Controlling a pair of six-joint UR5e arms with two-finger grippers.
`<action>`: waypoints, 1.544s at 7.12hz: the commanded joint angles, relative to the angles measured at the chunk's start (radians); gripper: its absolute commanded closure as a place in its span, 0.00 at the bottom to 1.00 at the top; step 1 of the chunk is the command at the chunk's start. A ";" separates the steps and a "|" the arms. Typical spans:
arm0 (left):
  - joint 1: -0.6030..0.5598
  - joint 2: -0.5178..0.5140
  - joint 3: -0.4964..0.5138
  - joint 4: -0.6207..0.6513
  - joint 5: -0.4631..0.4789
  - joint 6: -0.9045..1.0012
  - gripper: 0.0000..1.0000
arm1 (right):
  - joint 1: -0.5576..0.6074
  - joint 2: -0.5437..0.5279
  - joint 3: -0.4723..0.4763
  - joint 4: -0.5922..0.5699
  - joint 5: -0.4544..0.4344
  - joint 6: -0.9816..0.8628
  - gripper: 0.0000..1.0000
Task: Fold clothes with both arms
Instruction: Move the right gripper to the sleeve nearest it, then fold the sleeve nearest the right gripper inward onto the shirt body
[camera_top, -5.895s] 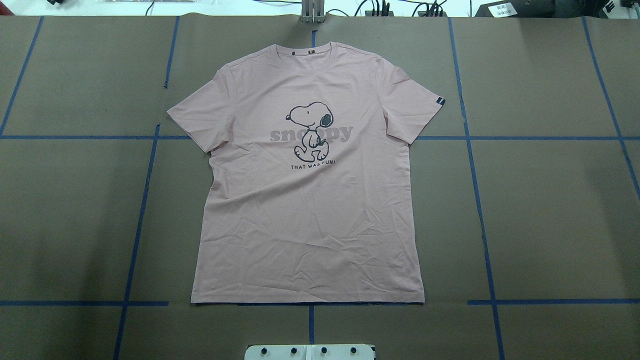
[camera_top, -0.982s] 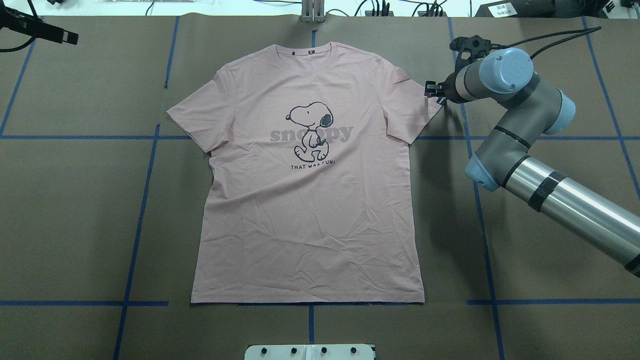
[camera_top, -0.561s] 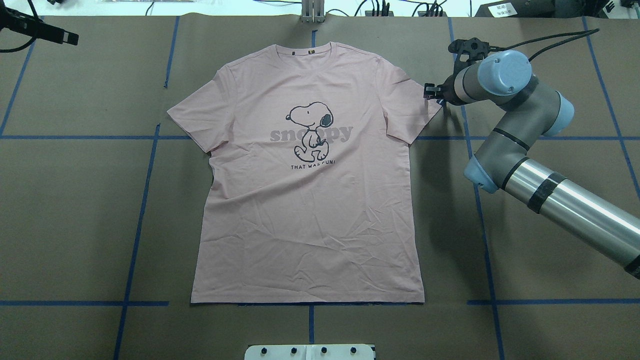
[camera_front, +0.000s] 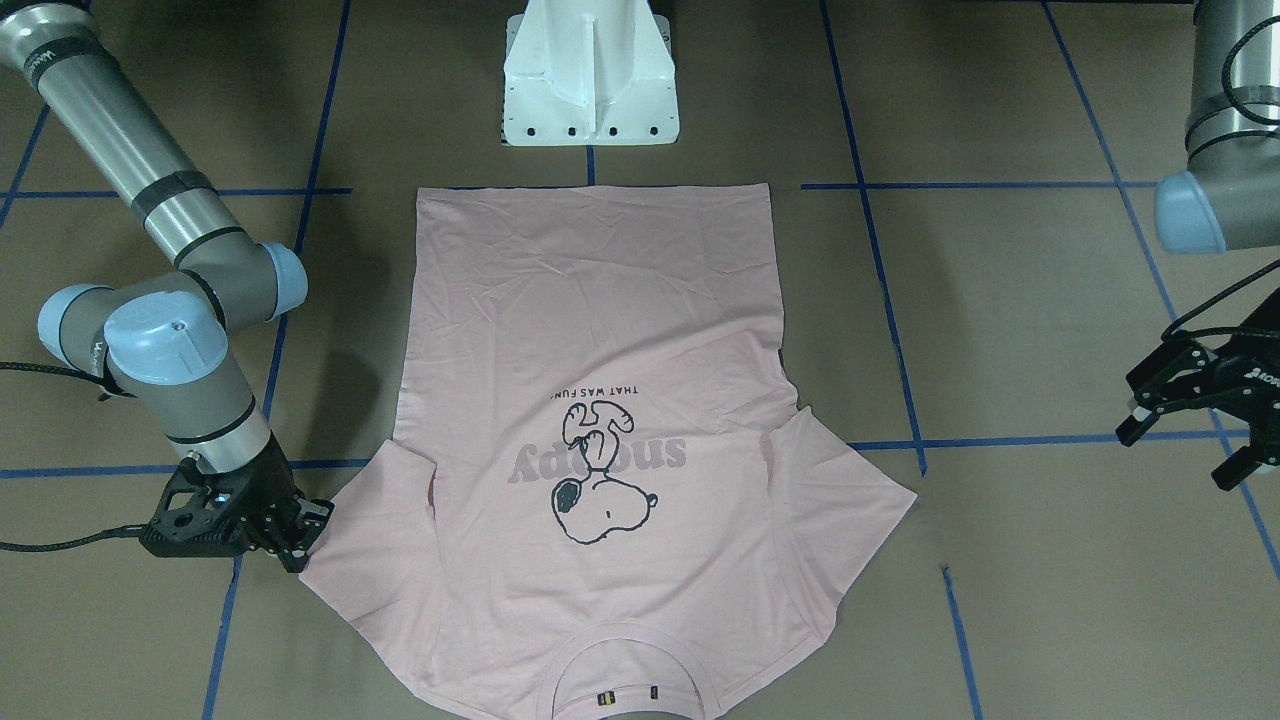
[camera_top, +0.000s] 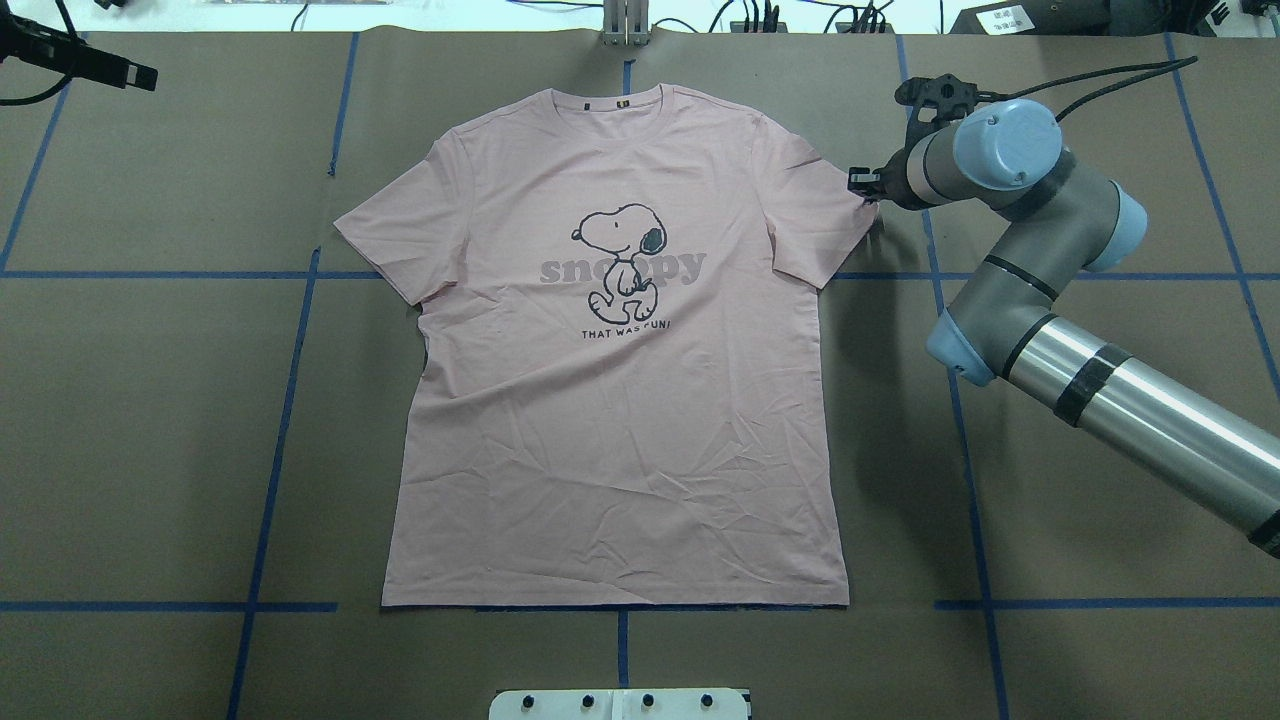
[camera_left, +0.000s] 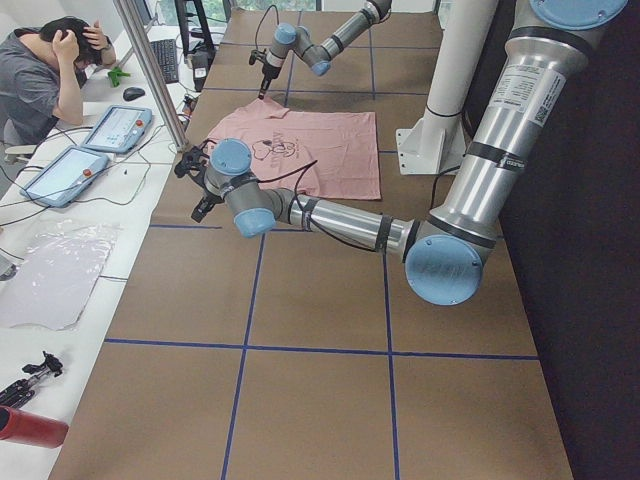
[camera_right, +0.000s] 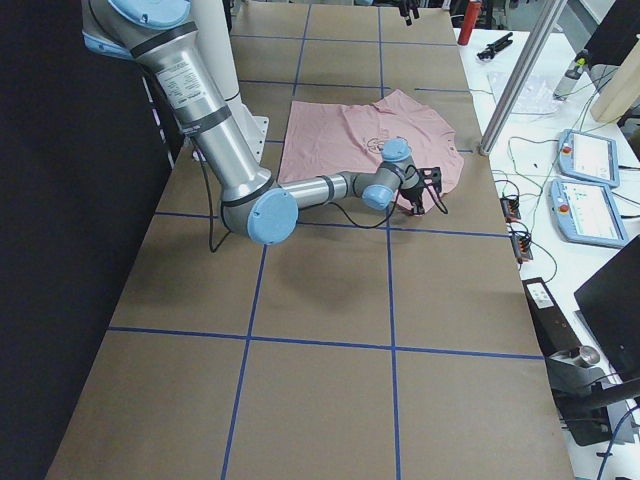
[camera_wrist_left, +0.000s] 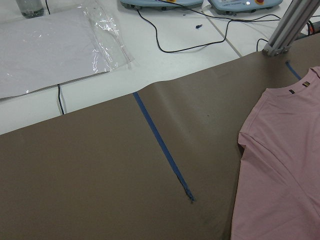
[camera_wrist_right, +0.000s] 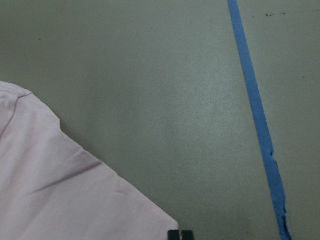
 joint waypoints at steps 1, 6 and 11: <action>0.000 0.000 0.001 0.000 0.000 -0.001 0.00 | 0.003 0.031 0.120 -0.198 0.002 0.001 1.00; 0.002 -0.002 0.003 0.000 0.000 -0.005 0.00 | -0.106 0.341 0.065 -0.504 -0.142 0.222 1.00; 0.018 -0.002 0.004 0.003 0.002 -0.027 0.00 | -0.137 0.417 -0.006 -0.504 -0.186 0.201 0.00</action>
